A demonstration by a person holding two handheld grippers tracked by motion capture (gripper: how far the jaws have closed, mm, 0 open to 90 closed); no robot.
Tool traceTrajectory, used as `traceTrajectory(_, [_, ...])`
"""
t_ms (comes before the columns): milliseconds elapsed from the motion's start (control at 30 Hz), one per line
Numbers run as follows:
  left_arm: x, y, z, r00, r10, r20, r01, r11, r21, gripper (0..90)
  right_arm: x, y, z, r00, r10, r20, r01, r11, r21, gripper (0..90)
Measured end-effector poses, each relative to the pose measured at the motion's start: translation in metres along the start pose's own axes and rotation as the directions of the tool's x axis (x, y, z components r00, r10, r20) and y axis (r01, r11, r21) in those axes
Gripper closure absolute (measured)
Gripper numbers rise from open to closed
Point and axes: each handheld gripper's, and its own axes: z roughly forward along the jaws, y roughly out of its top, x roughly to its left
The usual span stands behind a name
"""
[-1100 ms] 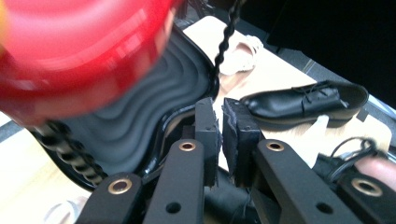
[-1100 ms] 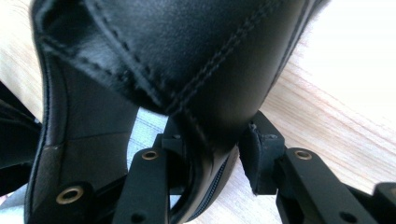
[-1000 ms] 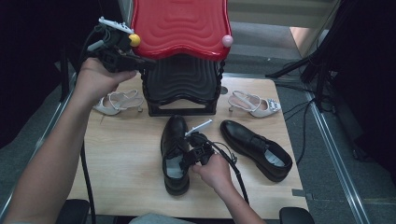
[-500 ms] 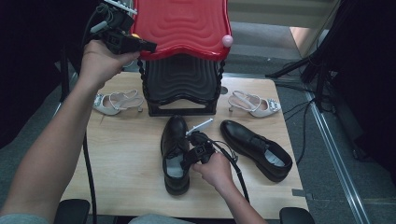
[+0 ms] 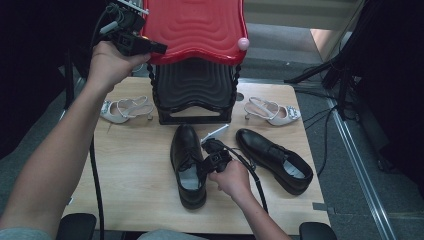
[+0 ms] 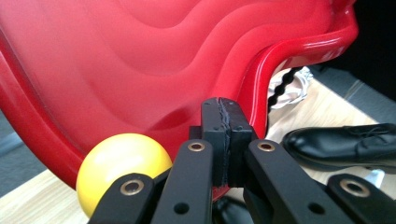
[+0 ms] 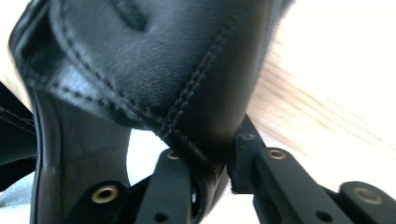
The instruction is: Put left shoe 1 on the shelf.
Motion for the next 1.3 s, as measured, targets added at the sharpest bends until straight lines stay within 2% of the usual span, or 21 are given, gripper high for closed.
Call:
traceTrajectory(133, [0.0, 0.001, 0.0, 1.0, 0.003, -0.005, -0.003, 1.0, 0.008, 90.0, -0.005, 0.0, -0.002, 0.9999, 0.011, -0.013, -0.011, 1.0, -0.008, 87.1])
traceTrajectory(267, [0.0, 0.001, 0.0, 1.0, 0.003, -0.008, -0.003, 0.9999, 0.01, 90.0, -0.005, 0.0, -0.002, 0.9999, -0.009, -0.011, 0.009, 1.0, -0.014, 87.5])
traceTrajectory(467, [-0.001, 0.001, 0.001, 0.9999, 0.007, -0.015, -0.007, 0.9999, 0.014, 90.0, -0.005, 0.0, -0.006, 0.9987, 0.007, -0.05, -0.007, 1.0, -0.017, 87.6])
traceTrajectory(567, [-0.002, 0.001, 0.001, 0.9997, 0.01, -0.022, -0.01, 0.9999, 0.012, 90.0, -0.006, -0.001, -0.011, 0.999, 0.0, -0.045, -0.001, 0.999, -0.035, 87.6])
traceTrajectory(667, [-0.002, 0.001, 0.001, 0.9996, 0.013, -0.026, -0.012, 0.9998, 0.014, 90.0, -0.007, -0.002, -0.019, 0.9981, 0.01, -0.06, -0.013, 0.999, -0.05, 87.6])
traceTrajectory(867, [-0.004, 0.001, 0.002, 0.9993, 0.012, -0.035, -0.011, 0.9998, 0.016, 90.0, 0.0, 0.001, -0.043, 0.999, -0.019, -0.042, 0.015, 0.994, -0.108, 87.6])
traceTrajectory(967, [-0.004, 0.001, 0.002, 0.999, 0.014, -0.042, -0.013, 0.9997, 0.021, 90.0, 0.003, 0.004, -0.058, 0.999, -0.016, -0.041, 0.01, 0.989, -0.146, 87.6])
traceTrajectory(1133, [-0.004, 0.001, 0.002, 0.999, 0.014, -0.043, -0.013, 0.9997, 0.018, 90.0, 0.007, 0.012, -0.074, 0.9995, -0.029, -0.014, 0.026, 0.985, -0.172, 87.6])
traceTrajectory(1300, [-0.004, 0.001, 0.002, 0.9991, 0.015, -0.04, -0.014, 0.9996, 0.023, 90.0, 0.009, 0.012, -0.088, 0.9989, -0.035, -0.031, 0.029, 0.982, -0.188, 87.8])
